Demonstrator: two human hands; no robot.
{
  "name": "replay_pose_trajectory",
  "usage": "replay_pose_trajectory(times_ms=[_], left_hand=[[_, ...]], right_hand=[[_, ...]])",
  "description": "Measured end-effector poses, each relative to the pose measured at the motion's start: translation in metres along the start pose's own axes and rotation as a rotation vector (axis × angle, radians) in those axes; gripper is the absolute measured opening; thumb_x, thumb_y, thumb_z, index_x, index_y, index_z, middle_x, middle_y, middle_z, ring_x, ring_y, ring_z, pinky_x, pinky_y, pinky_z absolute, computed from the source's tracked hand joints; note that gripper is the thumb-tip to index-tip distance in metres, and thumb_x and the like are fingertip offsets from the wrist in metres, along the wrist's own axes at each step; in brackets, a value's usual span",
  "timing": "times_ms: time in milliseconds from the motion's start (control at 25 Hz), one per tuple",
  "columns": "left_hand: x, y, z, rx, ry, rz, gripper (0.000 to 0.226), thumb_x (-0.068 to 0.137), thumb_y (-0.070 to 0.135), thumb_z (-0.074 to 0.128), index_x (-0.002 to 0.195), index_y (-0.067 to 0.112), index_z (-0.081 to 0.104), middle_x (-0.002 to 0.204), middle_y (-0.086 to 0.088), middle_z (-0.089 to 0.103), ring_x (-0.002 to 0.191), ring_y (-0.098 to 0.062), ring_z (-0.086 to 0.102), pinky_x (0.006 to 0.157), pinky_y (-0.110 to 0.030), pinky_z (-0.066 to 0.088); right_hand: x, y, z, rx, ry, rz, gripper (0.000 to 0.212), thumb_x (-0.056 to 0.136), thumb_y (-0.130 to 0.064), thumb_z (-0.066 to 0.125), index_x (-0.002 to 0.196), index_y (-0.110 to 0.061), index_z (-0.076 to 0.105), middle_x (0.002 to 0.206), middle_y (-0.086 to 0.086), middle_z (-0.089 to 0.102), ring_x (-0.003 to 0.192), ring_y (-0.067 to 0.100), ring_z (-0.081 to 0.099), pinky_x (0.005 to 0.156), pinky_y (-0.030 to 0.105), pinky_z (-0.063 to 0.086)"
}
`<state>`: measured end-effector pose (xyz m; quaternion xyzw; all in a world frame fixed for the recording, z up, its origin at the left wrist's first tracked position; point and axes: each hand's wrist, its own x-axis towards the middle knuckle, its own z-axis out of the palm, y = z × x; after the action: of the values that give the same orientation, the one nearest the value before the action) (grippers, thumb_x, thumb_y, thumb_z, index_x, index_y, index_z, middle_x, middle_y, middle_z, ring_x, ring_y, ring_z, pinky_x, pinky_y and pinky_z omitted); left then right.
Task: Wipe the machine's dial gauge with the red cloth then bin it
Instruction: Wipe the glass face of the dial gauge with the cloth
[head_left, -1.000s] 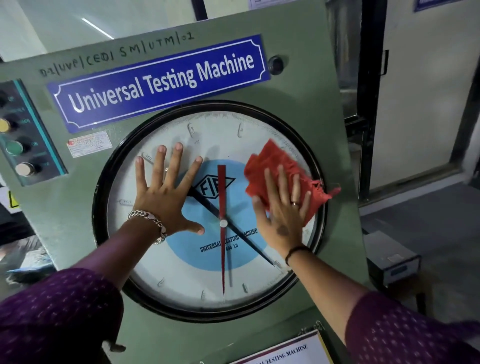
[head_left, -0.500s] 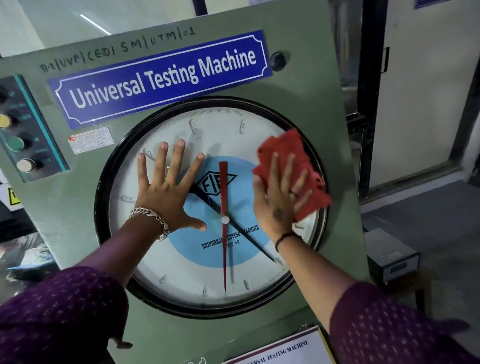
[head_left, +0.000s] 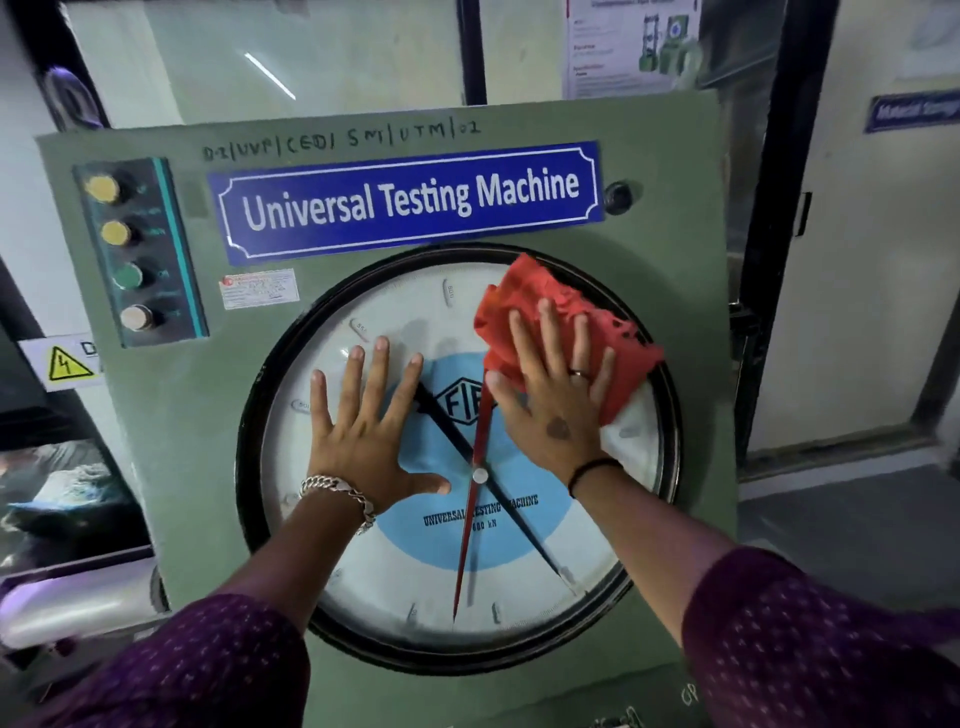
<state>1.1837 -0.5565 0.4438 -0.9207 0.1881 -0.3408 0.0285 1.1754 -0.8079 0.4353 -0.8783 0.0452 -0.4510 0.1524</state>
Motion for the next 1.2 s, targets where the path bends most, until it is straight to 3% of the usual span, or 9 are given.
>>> replay_pose_trajectory(times_ms=[160, 280, 400, 520, 640, 720, 840, 1000, 1200], left_hand=[[-0.011, 0.000, 0.008, -0.051, 0.027, -0.080, 0.164, 0.046, 0.111, 0.053, 0.176, 0.030, -0.005, 0.185, -0.011, -0.011, 0.170, -0.037, -0.007, 0.128, -0.061, -0.022], [-0.012, 0.000, 0.011, -0.064, 0.028, -0.105, 0.167, 0.044, 0.109, 0.061, 0.176, 0.030, -0.003, 0.184, -0.010, -0.012, 0.169, -0.037, -0.010, 0.128, -0.061, -0.025], [-0.011, 0.002, 0.012, -0.077, 0.031, -0.110, 0.168, 0.043, 0.109, 0.060, 0.177, 0.030, -0.002, 0.184, -0.009, -0.013, 0.169, -0.036, -0.011, 0.127, -0.060, -0.026], [-0.013, 0.001, 0.013, -0.077, 0.049, -0.119, 0.167, 0.044, 0.110, 0.059, 0.177, 0.028, -0.001, 0.184, -0.008, -0.012, 0.169, -0.035, -0.012, 0.128, -0.060, -0.024], [-0.014, 0.001, 0.016, -0.077, 0.068, -0.123, 0.168, 0.043, 0.108, 0.062, 0.177, 0.028, -0.001, 0.185, -0.009, -0.010, 0.169, -0.035, -0.012, 0.129, -0.061, -0.022], [-0.014, 0.000, 0.018, -0.072, 0.075, -0.128, 0.169, 0.044, 0.107, 0.065, 0.177, 0.027, -0.002, 0.185, -0.009, -0.009, 0.169, -0.035, -0.013, 0.129, -0.061, -0.022], [-0.014, 0.000, 0.018, -0.065, 0.078, -0.125, 0.168, 0.046, 0.107, 0.065, 0.176, 0.027, -0.004, 0.184, -0.010, -0.012, 0.169, -0.036, -0.015, 0.128, -0.062, -0.023], [-0.016, 0.001, 0.018, -0.070, 0.080, -0.137, 0.167, 0.047, 0.107, 0.064, 0.176, 0.027, -0.004, 0.184, -0.008, -0.015, 0.168, -0.035, -0.017, 0.127, -0.061, -0.026], [-0.016, 0.000, 0.020, -0.062, 0.092, -0.120, 0.166, 0.047, 0.107, 0.063, 0.177, 0.027, -0.002, 0.184, -0.009, -0.014, 0.169, -0.036, -0.012, 0.127, -0.061, -0.026]], right_hand=[[-0.053, 0.041, 0.007, -0.128, -0.133, -0.572, 0.075, 0.107, -0.074, 0.036, 0.175, -0.046, 0.021, 0.187, -0.011, 0.009, 0.173, 0.033, 0.001, 0.128, 0.078, 0.012], [-0.069, 0.078, -0.002, -0.149, -0.122, -0.315, 0.079, 0.106, -0.076, 0.032, 0.176, -0.042, 0.019, 0.188, -0.002, 0.010, 0.172, 0.041, 0.003, 0.127, 0.080, 0.012], [-0.010, 0.020, 0.000, -0.042, -0.015, -0.034, 0.081, 0.102, -0.073, 0.042, 0.175, -0.041, 0.025, 0.187, -0.002, 0.013, 0.171, 0.041, 0.008, 0.130, 0.074, 0.001], [0.004, 0.006, 0.005, -0.103, -0.021, -0.412, 0.080, 0.103, -0.072, 0.045, 0.175, -0.045, 0.021, 0.187, -0.009, 0.010, 0.173, 0.035, 0.008, 0.131, 0.074, 0.004], [-0.046, 0.079, -0.004, -0.205, -0.162, -0.684, 0.078, 0.106, -0.073, 0.039, 0.176, -0.045, 0.017, 0.187, -0.005, 0.015, 0.172, 0.036, 0.008, 0.127, 0.078, 0.017], [-0.060, 0.099, -0.006, -0.171, -0.106, -0.375, 0.081, 0.105, -0.071, 0.041, 0.176, -0.039, 0.019, 0.186, 0.002, 0.019, 0.171, 0.042, 0.013, 0.127, 0.079, 0.019], [-0.025, 0.046, 0.002, -0.047, 0.028, 0.125, 0.087, 0.100, -0.068, 0.044, 0.175, -0.027, 0.029, 0.184, 0.009, 0.025, 0.168, 0.047, 0.020, 0.130, 0.077, 0.012], [-0.067, 0.053, 0.009, -0.100, -0.087, -0.299, 0.088, 0.102, -0.067, 0.048, 0.177, -0.036, 0.017, 0.187, 0.005, 0.016, 0.171, 0.042, 0.009, 0.132, 0.076, 0.007], [-0.037, 0.027, -0.001, 0.029, -0.016, 0.226, 0.086, 0.101, -0.071, 0.037, 0.176, -0.031, 0.024, 0.187, 0.005, 0.015, 0.170, 0.045, 0.013, 0.129, 0.079, 0.011]])
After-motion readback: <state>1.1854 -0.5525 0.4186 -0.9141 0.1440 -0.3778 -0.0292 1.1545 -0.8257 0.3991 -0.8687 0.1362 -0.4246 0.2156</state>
